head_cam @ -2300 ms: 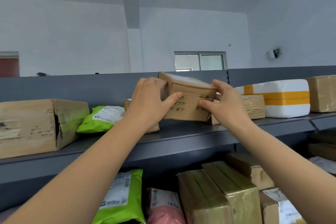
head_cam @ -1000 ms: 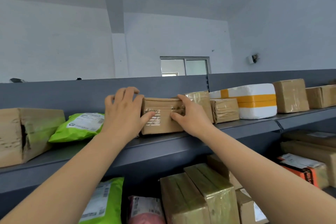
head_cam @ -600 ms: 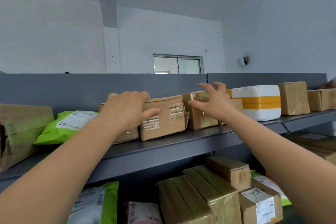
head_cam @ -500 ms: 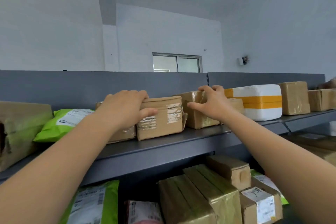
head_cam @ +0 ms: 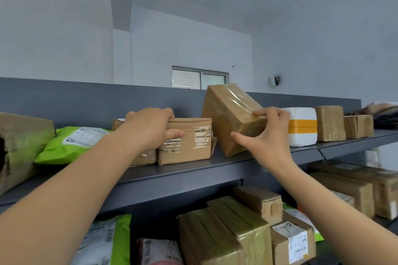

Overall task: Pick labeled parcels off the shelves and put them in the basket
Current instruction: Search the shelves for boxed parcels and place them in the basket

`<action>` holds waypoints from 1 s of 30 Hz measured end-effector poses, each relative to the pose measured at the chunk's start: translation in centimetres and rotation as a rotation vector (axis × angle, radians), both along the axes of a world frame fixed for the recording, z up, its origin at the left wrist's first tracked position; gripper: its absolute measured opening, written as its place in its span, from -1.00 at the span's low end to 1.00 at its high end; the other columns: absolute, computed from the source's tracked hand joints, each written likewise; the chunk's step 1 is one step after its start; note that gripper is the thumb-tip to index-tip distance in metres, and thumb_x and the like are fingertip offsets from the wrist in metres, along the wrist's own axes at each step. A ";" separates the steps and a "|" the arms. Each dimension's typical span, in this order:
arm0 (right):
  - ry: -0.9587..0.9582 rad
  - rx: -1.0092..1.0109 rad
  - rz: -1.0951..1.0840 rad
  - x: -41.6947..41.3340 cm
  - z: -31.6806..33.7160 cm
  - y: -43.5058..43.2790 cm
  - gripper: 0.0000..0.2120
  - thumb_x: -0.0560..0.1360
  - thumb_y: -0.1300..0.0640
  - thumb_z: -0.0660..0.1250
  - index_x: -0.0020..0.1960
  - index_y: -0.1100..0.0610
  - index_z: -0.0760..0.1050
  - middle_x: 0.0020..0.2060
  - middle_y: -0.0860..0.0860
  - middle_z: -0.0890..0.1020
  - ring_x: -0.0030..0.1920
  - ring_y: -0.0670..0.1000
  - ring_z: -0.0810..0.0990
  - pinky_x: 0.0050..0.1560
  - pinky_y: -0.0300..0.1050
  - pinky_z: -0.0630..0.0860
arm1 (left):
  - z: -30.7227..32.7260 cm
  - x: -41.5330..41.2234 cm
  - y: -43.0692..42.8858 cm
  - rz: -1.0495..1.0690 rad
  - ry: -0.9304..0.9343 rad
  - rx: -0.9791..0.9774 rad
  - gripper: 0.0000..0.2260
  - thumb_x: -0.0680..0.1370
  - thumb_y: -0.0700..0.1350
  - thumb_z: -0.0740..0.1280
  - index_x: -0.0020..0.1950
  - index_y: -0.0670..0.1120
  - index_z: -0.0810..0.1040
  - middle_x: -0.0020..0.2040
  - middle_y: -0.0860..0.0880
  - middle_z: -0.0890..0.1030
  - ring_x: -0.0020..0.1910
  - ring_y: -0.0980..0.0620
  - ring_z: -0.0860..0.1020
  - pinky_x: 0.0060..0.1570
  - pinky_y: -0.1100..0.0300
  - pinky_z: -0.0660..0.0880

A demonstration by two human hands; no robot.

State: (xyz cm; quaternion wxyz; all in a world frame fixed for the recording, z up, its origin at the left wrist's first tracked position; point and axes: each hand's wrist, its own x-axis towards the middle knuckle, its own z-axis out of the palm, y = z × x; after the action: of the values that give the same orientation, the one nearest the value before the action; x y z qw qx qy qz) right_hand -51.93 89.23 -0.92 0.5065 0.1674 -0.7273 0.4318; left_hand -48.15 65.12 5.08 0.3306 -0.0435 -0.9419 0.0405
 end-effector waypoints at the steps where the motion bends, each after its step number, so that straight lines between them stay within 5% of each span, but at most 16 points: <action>1: 0.008 0.006 0.005 0.2 -0.1 0.1 -0.39 0.21 0.04 0.61 0.10 -0.02 0.31 0.22 0.02 0.26 0.19 -0.09 0.28 0.16 -0.31 0.27 | 0.0 0.1 0.0 0.007 -0.005 -0.004 -0.61 0.51 0.30 0.17 0.19 0.08 0.41 0.09 0.06 0.55 0.11 -0.01 0.47 0.00 0.04 0.29; 9: 0.001 -0.137 0.147 0.1 -0.3 1.6 -0.42 0.22 0.03 0.59 0.08 -0.04 0.32 0.14 -0.04 0.28 0.14 -0.07 0.36 0.10 -0.27 0.36 | -0.5 1.6 3.3 -0.034 0.213 -0.047 -0.44 0.53 0.29 0.11 0.45 0.03 0.29 0.41 0.05 0.38 0.41 0.02 0.30 0.31 -0.01 0.26; 15: 0.108 -0.260 0.306 0.3 0.2 4.7 -0.36 0.17 -0.03 0.59 0.12 -0.09 0.32 0.12 -0.12 0.28 0.20 -0.05 0.40 0.24 -0.08 0.47 | -1.2 2.3 10.4 -0.472 0.164 0.602 -0.33 0.44 0.32 0.18 0.45 -0.01 0.30 0.29 0.11 0.48 0.23 0.17 0.43 0.25 0.25 0.30; 18: 0.237 -0.184 0.372 1.5 0.6 5.9 -0.20 0.17 0.03 0.61 0.24 -0.15 0.20 0.18 -0.19 0.26 0.30 -0.10 0.31 0.31 -0.21 0.37 | -1.3 2.8 14.3 -0.622 0.067 0.933 -0.10 0.23 0.47 0.19 0.48 0.08 0.19 0.26 0.11 0.49 0.22 0.12 0.49 0.26 0.05 0.42; 21: 0.294 -0.034 0.361 2.5 1.0 7.1 -0.02 0.25 0.08 0.59 0.40 -0.19 -0.01 0.34 -0.11 0.22 0.35 -0.19 0.19 0.30 -0.36 0.23 | -1.5 3.6 17.2 -0.762 -0.004 1.203 -0.09 0.18 0.44 0.29 0.47 0.13 0.18 0.24 0.08 0.52 0.16 0.09 0.56 0.12 0.01 0.54; 26: 0.576 0.332 0.131 2.0 -0.4 9.0 -0.05 0.23 0.08 0.59 0.45 0.04 0.11 0.35 -0.06 0.29 0.35 -0.01 0.28 0.36 -0.08 0.20 | -3.0 4.1 20.1 -0.922 -0.036 1.464 -0.09 0.16 0.33 0.50 0.41 0.09 0.25 0.26 -0.03 0.55 0.14 -0.07 0.60 0.02 -0.20 0.55; 30: 0.563 0.465 0.285 2.3 -2.0 10.4 -0.15 0.29 0.17 0.55 0.45 0.01 0.17 0.35 -0.10 0.33 0.38 -0.06 0.28 0.42 0.00 0.21 | -3.9 3.9 20.7 -0.815 -0.018 1.546 -0.19 0.22 0.21 0.54 0.38 0.09 0.27 0.19 -0.03 0.60 0.06 -0.07 0.63 -0.02 -0.22 0.56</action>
State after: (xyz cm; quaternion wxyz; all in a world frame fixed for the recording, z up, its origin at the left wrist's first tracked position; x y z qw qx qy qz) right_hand -49.66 99.68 -2.91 0.5697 0.4889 -0.6079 0.2587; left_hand -44.22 85.85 1.16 0.2486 -0.1406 -0.6191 -0.7315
